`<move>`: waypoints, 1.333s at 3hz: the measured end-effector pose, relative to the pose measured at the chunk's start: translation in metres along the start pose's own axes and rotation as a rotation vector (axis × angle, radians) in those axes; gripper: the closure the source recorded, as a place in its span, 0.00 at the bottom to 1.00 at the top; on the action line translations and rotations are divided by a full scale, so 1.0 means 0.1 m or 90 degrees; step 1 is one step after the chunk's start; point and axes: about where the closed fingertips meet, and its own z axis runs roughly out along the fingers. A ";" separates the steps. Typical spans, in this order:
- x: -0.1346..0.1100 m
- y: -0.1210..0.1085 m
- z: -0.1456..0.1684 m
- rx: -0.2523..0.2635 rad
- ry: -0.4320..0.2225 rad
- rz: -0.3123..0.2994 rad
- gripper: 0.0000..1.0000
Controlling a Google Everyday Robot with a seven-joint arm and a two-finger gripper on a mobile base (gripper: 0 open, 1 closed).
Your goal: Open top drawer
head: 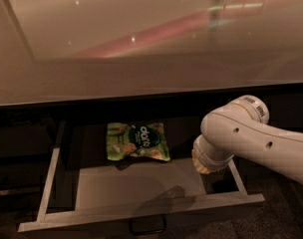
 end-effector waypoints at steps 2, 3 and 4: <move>0.00 0.00 0.00 0.000 0.000 0.000 0.82; 0.00 0.00 0.00 0.000 0.000 0.000 0.58; 0.00 0.00 0.00 0.000 0.000 0.000 0.35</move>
Offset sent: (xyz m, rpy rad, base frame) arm 0.0000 0.0000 0.0003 -0.0002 -0.0006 -0.0002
